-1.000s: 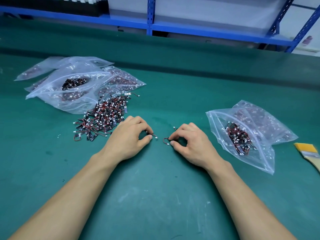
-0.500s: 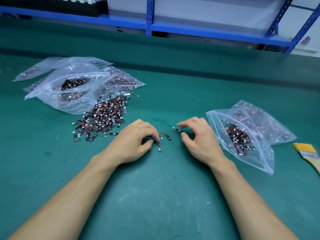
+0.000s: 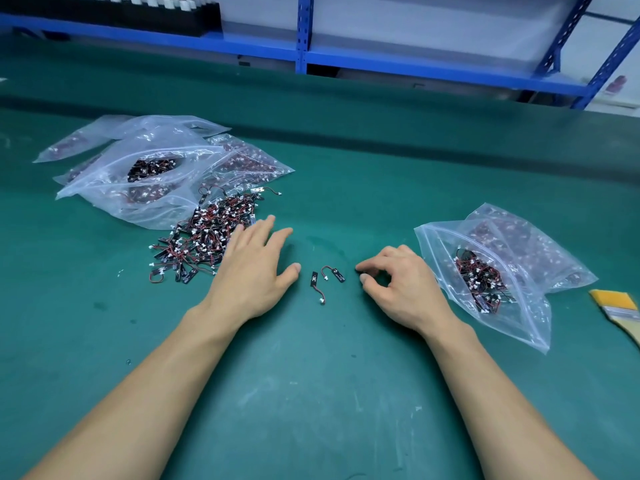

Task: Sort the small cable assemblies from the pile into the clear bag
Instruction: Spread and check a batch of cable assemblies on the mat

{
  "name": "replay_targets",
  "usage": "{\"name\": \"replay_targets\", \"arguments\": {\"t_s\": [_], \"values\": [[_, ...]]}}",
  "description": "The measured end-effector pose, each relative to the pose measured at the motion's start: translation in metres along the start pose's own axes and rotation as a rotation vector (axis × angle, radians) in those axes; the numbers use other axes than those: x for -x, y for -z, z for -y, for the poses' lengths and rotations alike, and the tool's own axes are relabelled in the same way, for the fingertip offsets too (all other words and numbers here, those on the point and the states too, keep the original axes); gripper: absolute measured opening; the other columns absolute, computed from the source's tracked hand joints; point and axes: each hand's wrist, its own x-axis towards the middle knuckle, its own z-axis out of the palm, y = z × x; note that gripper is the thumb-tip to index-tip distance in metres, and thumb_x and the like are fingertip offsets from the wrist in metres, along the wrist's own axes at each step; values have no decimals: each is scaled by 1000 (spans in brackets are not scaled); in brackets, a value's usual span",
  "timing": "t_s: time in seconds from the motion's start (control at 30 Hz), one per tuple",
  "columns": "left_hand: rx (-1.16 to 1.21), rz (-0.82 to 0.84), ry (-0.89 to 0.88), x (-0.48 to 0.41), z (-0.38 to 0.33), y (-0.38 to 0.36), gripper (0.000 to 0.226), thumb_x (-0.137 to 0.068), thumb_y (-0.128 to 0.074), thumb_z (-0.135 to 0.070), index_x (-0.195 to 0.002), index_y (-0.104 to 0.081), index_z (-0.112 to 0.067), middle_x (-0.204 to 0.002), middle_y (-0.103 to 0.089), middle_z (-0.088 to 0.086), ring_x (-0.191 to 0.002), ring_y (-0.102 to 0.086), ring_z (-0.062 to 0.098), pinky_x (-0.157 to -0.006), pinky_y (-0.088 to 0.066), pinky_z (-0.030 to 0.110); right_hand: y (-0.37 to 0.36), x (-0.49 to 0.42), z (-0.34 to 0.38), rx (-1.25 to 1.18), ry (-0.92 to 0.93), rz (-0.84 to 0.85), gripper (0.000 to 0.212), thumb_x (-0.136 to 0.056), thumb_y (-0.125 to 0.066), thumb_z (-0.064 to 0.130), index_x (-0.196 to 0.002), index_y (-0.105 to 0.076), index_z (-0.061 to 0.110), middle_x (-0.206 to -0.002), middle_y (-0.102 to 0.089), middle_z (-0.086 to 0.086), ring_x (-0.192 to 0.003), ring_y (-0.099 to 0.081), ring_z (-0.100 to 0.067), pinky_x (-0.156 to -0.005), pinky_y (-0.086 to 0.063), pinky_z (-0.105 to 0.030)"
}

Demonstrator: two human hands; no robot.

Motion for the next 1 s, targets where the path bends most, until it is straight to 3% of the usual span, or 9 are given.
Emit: {"name": "replay_targets", "arguments": {"t_s": [0.1,0.2,0.47,0.63,0.8,1.0], "values": [[-160,110,98,1,2,-4,74,-97,-30,-63,-157,-20,-20,-164,-12,15,-153,-1,23,-121,13,47,-1,1,1,-37,3,-28,14,-90,-66,26,-100,-75,30,-78,-64,16,-83,-48,-10,-77,-48,-33],[-212,142,113,1,1,-5,79,-95,-17,-67,-156,-21,-18,-162,-18,17,-153,0,23,-117,20,54,-2,1,1,-58,-2,-42,15,-90,-67,25,-102,-74,29,-76,-64,17,-82,-49,-10,-77,-48,-33],[-118,138,20,1,-2,0,66,-96,-32,-63,-151,-34,-27,-163,-20,6,-153,-9,26,-118,20,49,-3,0,2,-64,-15,-59,11,-90,-68,22,-97,-75,27,-77,-65,15,-79,-51,-9,-74,-44,-27],[-261,132,183,2,-3,1,82,-89,-15,-77,-155,-22,-30,-166,-6,10,-152,1,34,-114,23,58,-2,1,2,-73,-23,-62,10,-90,-67,21,-93,-75,27,-76,-66,15,-80,-51,-9,-73,-42,-24],[-271,209,153,5,-4,0,91,-83,-4,-80,-157,-17,-28,-167,-5,8,-153,3,27,-111,25,62,-2,1,2,-72,-29,-53,12,-91,-66,20,-94,-75,26,-76,-65,15,-80,-51,-10,-74,-41,-24],[-177,223,9,8,-10,0,86,-89,-15,-75,-158,-16,-24,-167,-1,2,-153,-1,12,-114,25,56,-1,1,3,-99,-33,-66,11,-90,-67,19,-94,-75,26,-74,-65,17,-78,-50,-2,-73,-41,-24]]}}
